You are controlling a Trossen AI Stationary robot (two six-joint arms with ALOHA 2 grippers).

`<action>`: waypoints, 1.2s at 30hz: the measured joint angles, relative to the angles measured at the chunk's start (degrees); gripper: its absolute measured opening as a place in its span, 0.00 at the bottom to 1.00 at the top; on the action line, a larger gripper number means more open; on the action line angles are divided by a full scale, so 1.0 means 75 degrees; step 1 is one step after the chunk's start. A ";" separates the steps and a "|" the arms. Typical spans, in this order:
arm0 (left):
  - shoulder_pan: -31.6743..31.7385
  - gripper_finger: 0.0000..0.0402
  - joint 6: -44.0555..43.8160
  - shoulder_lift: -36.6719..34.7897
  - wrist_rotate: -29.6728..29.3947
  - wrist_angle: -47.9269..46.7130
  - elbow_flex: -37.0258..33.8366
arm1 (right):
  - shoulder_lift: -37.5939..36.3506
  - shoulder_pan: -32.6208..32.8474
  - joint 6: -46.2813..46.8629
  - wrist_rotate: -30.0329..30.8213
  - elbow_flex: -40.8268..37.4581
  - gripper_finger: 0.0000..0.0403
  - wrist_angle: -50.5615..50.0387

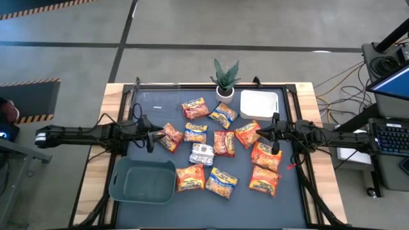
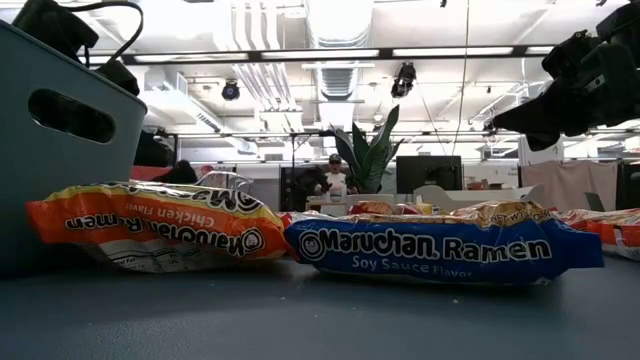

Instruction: Sort Maruchan noodles

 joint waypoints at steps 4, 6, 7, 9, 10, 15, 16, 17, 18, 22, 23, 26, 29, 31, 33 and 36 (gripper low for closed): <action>0.0003 0.41 -0.0001 -0.0001 0.0001 -0.0001 0.0000 | 0.0000 0.0001 0.0000 0.0002 0.0000 0.02 0.0000; 0.0000 0.41 0.0000 0.0002 0.0000 0.0000 0.0000 | 0.0000 -0.0001 0.0009 0.0000 0.0000 0.02 0.0000; 0.0000 0.41 0.0000 0.0002 -0.0002 0.0002 0.0000 | 0.0000 0.0000 0.0007 0.0001 0.0000 0.02 0.0001; 0.0001 0.41 0.0002 0.0001 0.0000 0.0002 0.0000 | 0.0000 -0.0001 0.0000 0.0000 0.0000 0.02 0.0000; 0.0001 0.41 0.0000 0.0000 -0.0002 0.0000 0.0000 | 0.0000 -0.0001 0.0003 0.0001 0.0000 0.02 0.0000; 0.0001 0.41 0.0013 0.0002 -0.0035 0.0002 0.0000 | 0.0000 -0.0001 0.0006 0.0002 0.0000 0.02 0.0000; 0.0000 0.41 0.0019 -0.0001 -0.0163 0.0002 0.0000 | 0.0000 0.0001 0.0009 0.0001 0.0000 0.02 0.0000; 0.0003 0.41 -0.0032 0.0002 -0.0293 0.0031 0.0000 | 0.0000 0.0000 0.0003 0.0000 0.0000 0.02 0.0000; 0.0003 0.41 -0.0299 0.0002 -0.0354 0.0155 0.0000 | 0.0000 0.0000 0.0000 0.0002 0.0000 0.02 0.0000; -0.0012 0.41 -0.3724 0.0073 -0.0349 0.1391 0.0000 | 0.0000 -0.0001 0.0001 0.0002 0.0000 0.02 0.0000; -0.0012 0.41 -0.4540 0.0089 -0.0468 0.1721 0.0000 | 0.0000 0.0000 0.0000 0.0000 0.0000 0.02 0.0000; -0.0013 0.41 -0.5530 0.0191 -0.0876 0.2908 0.0000 | 0.0000 0.0001 0.0005 -0.0001 0.0000 0.02 0.0000; -0.0099 0.41 -0.5007 0.0422 -0.0745 0.4499 0.0000 | 0.0000 -0.0001 0.0004 -0.0001 0.0000 0.02 0.0000; -0.0182 0.41 -0.4634 0.0661 -0.0733 0.5589 0.0000 | 0.0000 0.0001 0.0006 -0.0001 0.0000 0.02 0.0000; -0.0303 0.41 -0.4240 0.0972 -0.0737 0.6618 0.0000 | 0.0000 0.0001 -0.0001 0.0001 0.0000 0.02 0.0000; -0.0561 0.41 -0.3699 0.1549 -0.0735 0.7652 0.0001 | -0.0002 -0.0001 0.0006 0.0001 0.0000 0.02 0.0000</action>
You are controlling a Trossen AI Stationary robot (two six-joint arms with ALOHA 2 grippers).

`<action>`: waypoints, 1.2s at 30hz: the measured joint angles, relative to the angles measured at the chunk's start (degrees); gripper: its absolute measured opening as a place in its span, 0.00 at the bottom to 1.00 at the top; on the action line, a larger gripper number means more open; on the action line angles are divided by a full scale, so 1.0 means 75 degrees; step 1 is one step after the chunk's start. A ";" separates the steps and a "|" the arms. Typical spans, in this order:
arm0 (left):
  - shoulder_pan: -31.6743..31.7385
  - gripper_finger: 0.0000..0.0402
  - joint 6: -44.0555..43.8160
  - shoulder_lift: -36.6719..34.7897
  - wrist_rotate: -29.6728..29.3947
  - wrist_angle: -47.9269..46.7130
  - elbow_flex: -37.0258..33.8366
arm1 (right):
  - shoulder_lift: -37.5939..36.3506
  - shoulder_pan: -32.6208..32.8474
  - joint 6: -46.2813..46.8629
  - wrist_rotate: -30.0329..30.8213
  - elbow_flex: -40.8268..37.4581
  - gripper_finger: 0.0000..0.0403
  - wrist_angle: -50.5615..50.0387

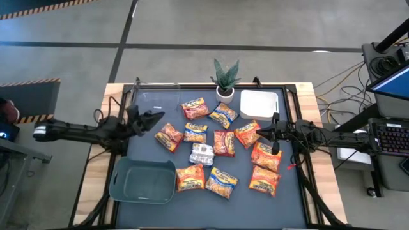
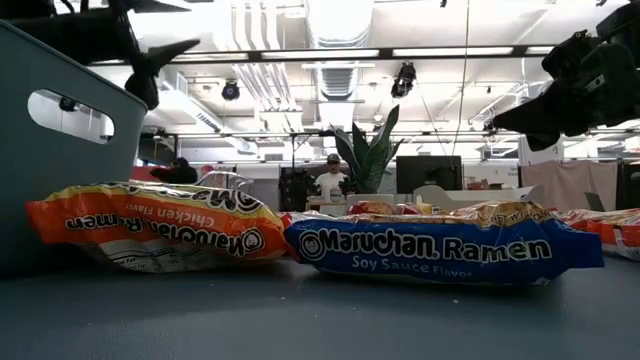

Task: Sort Maruchan noodles
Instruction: Put the red noodle pack into the white bin

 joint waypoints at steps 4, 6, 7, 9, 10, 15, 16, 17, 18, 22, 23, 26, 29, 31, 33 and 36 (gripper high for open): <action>-0.0295 0.41 0.0253 0.0913 0.0002 0.0939 0.0001 | 0.0002 0.0000 0.0003 -0.0001 0.0000 0.02 0.0000; -0.0415 0.41 0.0251 0.1336 0.0002 0.1275 0.0023 | -0.0001 0.0000 -0.0006 -0.0001 0.0000 0.02 0.0000; -0.0464 0.41 0.0253 0.1518 0.0009 0.1316 0.0094 | 0.0000 0.0000 -0.0005 -0.0002 0.0000 0.02 0.0000; -0.0521 0.41 0.0363 0.1868 0.0174 0.1352 0.0298 | 0.0002 0.0000 0.0002 0.0001 0.0000 0.02 0.0000; -0.0540 0.41 0.0459 0.2053 0.0298 0.1353 0.0418 | 0.0002 0.0002 -0.0003 -0.0002 0.0000 0.02 0.0000; -0.0547 0.41 0.0971 0.2958 0.1199 0.1315 0.1157 | 0.0000 0.0000 -0.0005 -0.0002 0.0000 0.02 0.0000; -0.0547 0.41 0.0980 0.3142 0.1261 0.1314 0.1329 | -0.0001 0.0000 -0.0006 0.0001 0.0000 0.02 0.0000; -0.0547 0.41 0.0978 0.3329 0.1275 0.1312 0.1502 | 0.0002 0.0002 -0.0002 0.0001 0.0000 0.02 0.0000; -0.0547 0.41 0.0971 0.3518 0.1275 0.1307 0.1687 | 0.0002 0.0000 0.0003 -0.0001 0.0000 0.02 0.0000; -0.0470 0.41 0.1047 0.4264 0.1205 0.1078 0.2534 | 0.0002 0.0001 0.0001 -0.0002 0.0000 0.02 0.0000; -0.0445 0.41 0.1111 0.4424 0.1260 0.0849 0.2746 | 0.0002 0.0003 0.0003 0.0000 0.0000 0.02 0.0000; -0.0403 0.41 0.1878 0.4854 0.1416 -0.0077 0.3362 | 0.0002 0.0001 -0.0008 -0.0002 0.0000 0.02 0.0000; -0.0402 0.41 0.2573 0.5102 0.1612 -0.1263 0.3918 | -0.0001 0.0000 -0.0015 0.0003 0.0000 0.02 0.0000; -0.0404 0.41 0.2888 0.5200 0.1637 -0.2168 0.4204 | 0.0000 0.0000 -0.0015 0.0004 0.0000 0.02 0.0000; -0.0407 0.41 0.3234 0.5283 0.1683 -0.2953 0.4418 | 0.0002 0.0003 -0.0005 0.0001 0.0000 0.02 0.0000; -0.0407 0.41 0.3666 0.5298 0.1793 -0.3858 0.4595 | 0.0002 0.0000 0.0305 -0.0004 0.0000 0.02 0.0011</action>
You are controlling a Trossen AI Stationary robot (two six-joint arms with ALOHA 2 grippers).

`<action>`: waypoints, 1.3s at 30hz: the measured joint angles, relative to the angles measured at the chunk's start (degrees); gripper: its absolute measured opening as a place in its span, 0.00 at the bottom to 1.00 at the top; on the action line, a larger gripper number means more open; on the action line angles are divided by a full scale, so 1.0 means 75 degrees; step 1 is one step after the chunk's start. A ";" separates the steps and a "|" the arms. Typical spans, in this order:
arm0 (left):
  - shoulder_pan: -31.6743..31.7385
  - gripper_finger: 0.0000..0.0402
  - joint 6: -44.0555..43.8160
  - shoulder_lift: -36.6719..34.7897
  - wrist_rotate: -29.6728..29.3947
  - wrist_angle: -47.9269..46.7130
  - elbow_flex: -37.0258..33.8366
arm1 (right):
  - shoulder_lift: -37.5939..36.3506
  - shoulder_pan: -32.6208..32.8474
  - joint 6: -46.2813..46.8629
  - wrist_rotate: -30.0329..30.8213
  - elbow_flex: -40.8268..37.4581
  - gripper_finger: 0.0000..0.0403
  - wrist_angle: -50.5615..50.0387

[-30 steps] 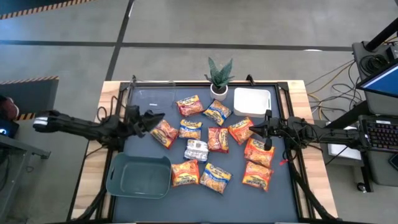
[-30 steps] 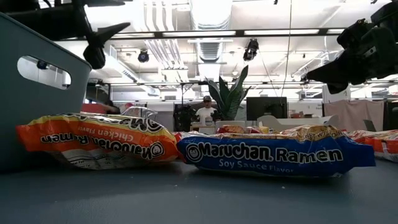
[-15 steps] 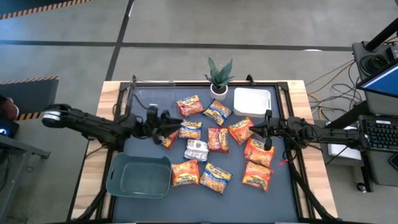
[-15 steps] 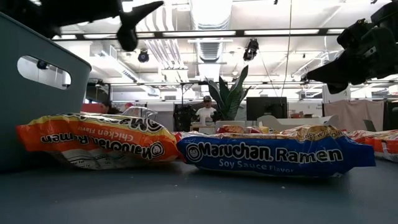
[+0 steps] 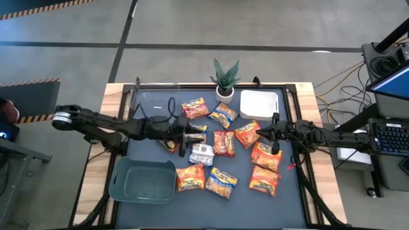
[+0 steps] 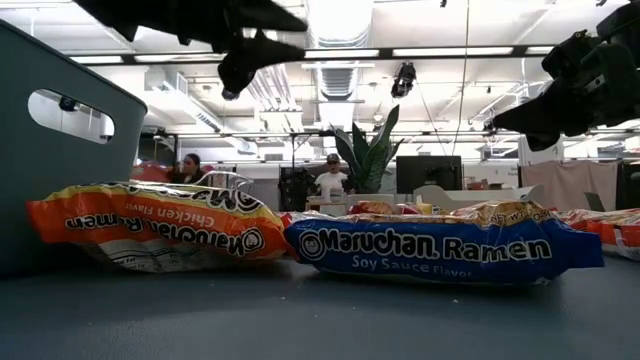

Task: Sort Maruchan noodles
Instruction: Put the red noodle pack into the white bin

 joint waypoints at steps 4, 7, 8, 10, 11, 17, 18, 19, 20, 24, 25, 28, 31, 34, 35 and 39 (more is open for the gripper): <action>0.0000 0.41 0.0412 -0.0105 0.0603 -0.0679 -0.0021 | 0.0017 0.0017 0.2933 0.0175 -0.0023 0.02 0.0633; -0.0003 0.41 0.0473 -0.0318 0.1376 -0.0543 -0.0200 | 0.0087 0.0133 0.3265 -0.0192 -0.0023 0.02 0.1919; -0.0003 0.41 0.0481 -0.0414 0.1629 -0.0448 -0.0267 | 0.0167 0.0225 0.3244 -0.0455 -0.0023 0.02 0.2484; -0.0011 0.41 0.0577 -0.0614 0.1980 -0.0233 -0.0398 | 0.0382 0.0472 0.3097 -0.0577 -0.0023 0.02 0.3564; -0.0027 0.41 0.0653 -0.0711 0.2028 -0.0159 -0.0436 | 0.0524 0.0595 0.2956 -0.0573 -0.0023 0.02 0.4095; -0.0032 0.41 0.0741 -0.1391 0.2045 -0.0528 -0.0443 | 0.1794 0.1283 0.2356 0.0047 0.0107 0.02 0.5738; -0.0034 0.41 0.0700 -0.1468 0.2097 -0.0711 -0.0405 | 0.2036 0.1365 0.2325 0.0208 0.0179 0.02 0.5775; -0.0039 0.41 0.0674 -0.1547 0.2241 -0.0886 -0.0378 | 0.2291 0.1435 0.2323 0.0358 0.0304 0.02 0.5780; -0.0044 0.41 0.0727 -0.1598 0.2416 -0.1081 -0.0364 | 0.2534 0.1479 0.2324 0.0461 0.0449 0.02 0.5795; -0.0052 0.41 0.1173 -0.1706 0.2811 -0.1467 -0.0269 | 0.3454 0.1521 0.2306 0.0604 0.1148 0.02 0.5754; -0.0051 0.41 0.1302 -0.1724 0.2813 -0.1523 -0.0230 | 0.3637 0.1510 0.2315 0.0606 0.1337 0.02 0.5741; -0.0039 0.41 0.1699 -0.1765 0.2711 -0.1996 -0.0072 | 0.4085 0.1400 0.2594 0.0606 0.1955 0.02 0.5303; -0.0033 0.41 0.1734 -0.1821 0.1828 -0.2744 0.0209 | 0.4339 0.1221 0.3265 0.0607 0.2677 0.02 0.3834; -0.0023 0.41 0.1883 -0.1945 0.1140 -0.3335 0.0421 | 0.4553 0.1029 0.4028 0.0656 0.3481 0.02 0.1951; -0.0025 0.41 0.1975 -0.2003 0.1025 -0.3458 0.0428 | 0.4652 0.0980 0.4211 0.0689 0.3725 0.02 0.1316; -0.0029 0.41 0.2289 -0.2308 0.0794 -0.3543 0.0400 | 0.5004 0.0837 0.4610 0.1033 0.4636 0.02 -0.0711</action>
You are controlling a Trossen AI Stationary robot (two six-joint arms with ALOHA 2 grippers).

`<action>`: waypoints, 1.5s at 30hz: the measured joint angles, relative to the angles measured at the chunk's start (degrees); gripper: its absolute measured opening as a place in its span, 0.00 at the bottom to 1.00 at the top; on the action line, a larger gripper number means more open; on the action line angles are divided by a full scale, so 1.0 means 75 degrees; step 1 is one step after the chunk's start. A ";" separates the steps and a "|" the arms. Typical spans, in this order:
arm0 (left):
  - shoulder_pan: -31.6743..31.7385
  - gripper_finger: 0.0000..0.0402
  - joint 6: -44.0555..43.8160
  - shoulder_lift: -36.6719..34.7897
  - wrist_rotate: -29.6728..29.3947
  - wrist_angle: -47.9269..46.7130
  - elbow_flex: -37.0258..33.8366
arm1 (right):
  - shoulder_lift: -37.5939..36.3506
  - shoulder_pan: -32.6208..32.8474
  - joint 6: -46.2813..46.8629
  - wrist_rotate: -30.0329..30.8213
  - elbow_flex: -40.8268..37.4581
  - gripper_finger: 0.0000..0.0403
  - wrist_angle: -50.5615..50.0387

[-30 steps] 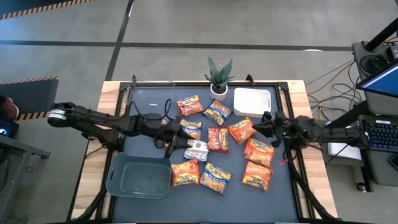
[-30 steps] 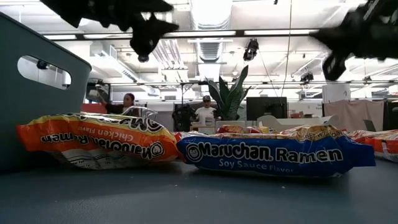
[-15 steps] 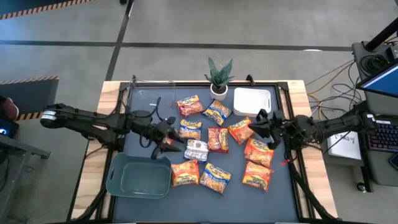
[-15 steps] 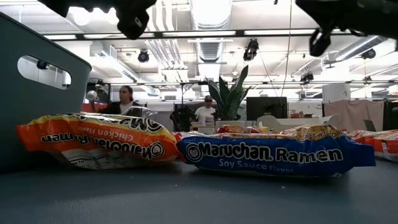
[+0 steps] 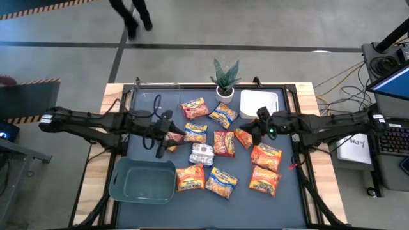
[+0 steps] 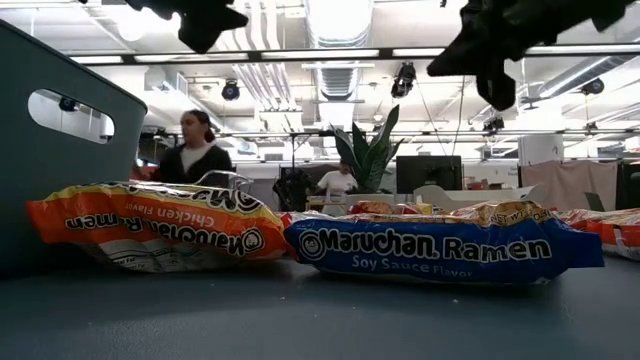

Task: Sort Maruchan noodles
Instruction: Put the red noodle pack into the white bin

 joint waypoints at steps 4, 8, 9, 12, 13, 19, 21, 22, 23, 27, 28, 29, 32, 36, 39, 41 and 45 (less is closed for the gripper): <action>0.0000 0.41 0.0299 -0.0400 -0.0597 -0.0215 -0.0015 | 0.0292 -0.0111 0.0021 0.0006 0.0745 0.02 -0.1161; 0.0000 0.41 0.0667 -0.0829 -0.1164 -0.0295 -0.0035 | 0.0444 -0.0121 -0.0046 -0.0009 0.1325 0.02 -0.1559; 0.0000 0.41 0.0740 -0.0903 -0.1200 -0.0305 -0.0073 | 0.0459 -0.0121 -0.0117 -0.0016 0.1444 0.02 -0.1541; 0.0000 0.41 0.0825 -0.1051 -0.1201 -0.0354 -0.0194 | 0.0522 -0.0121 -0.0210 -0.0024 0.1623 0.02 -0.1624; 0.0000 0.41 0.0851 -0.1075 -0.1201 -0.0448 -0.0228 | 0.0546 -0.0121 -0.0215 -0.0022 0.1673 0.02 -0.1605; 0.0000 0.41 0.0938 -0.1070 -0.1268 -0.0580 -0.0263 | 0.0601 -0.0121 -0.0664 -0.0016 0.1776 0.02 -0.1603; 0.0000 0.41 0.0955 -0.1070 -0.1268 -0.0668 -0.0276 | 0.0606 -0.0121 -0.0733 -0.0018 0.1776 0.02 -0.1572; 0.0000 0.41 0.0955 -0.1070 -0.1268 -0.0686 -0.0277 | 0.0606 -0.0121 -0.0748 -0.0015 0.1776 0.02 -0.1553; 0.0000 0.41 0.0970 -0.1068 -0.1268 -0.0676 -0.0277 | 0.0609 -0.0145 -0.0742 0.0013 0.1776 0.02 -0.1520; 0.0000 0.41 0.1139 -0.1079 -0.1268 -0.0642 -0.0295 | 0.0638 -0.0153 -0.0662 0.0170 0.1776 0.02 -0.1474; 0.0000 0.41 0.1159 -0.1079 -0.1268 -0.0642 -0.0317 | 0.0656 -0.0155 -0.0659 0.0175 0.1776 0.02 -0.1473; 0.0000 0.41 0.1210 -0.1079 -0.1268 -0.0651 -0.0344 | 0.0687 -0.0155 -0.0657 0.0176 0.1776 0.02 -0.1468; 0.0000 0.41 0.1350 -0.1079 -0.1268 -0.0652 -0.0420 | 0.0792 -0.0158 -0.0711 0.0221 0.1776 0.02 -0.1459; 0.0000 0.41 0.1363 -0.1079 -0.1268 -0.0644 -0.0472 | 0.1131 -0.0170 -0.1079 0.0773 0.1776 0.02 -0.1417; 0.0000 0.41 0.1478 -0.1034 -0.1268 -0.0589 -0.0503 | 0.1493 -0.0170 -0.0966 0.0925 0.1776 0.02 -0.1159; 0.0000 0.41 0.1555 -0.0969 -0.1268 -0.0475 -0.0562 | 0.1809 -0.0170 -0.0959 0.0915 0.1776 0.02 -0.0912; 0.0002 0.41 0.1585 -0.0773 -0.1268 -0.0390 -0.0592 | 0.2382 -0.0164 -0.0804 0.0797 0.1775 0.02 -0.0421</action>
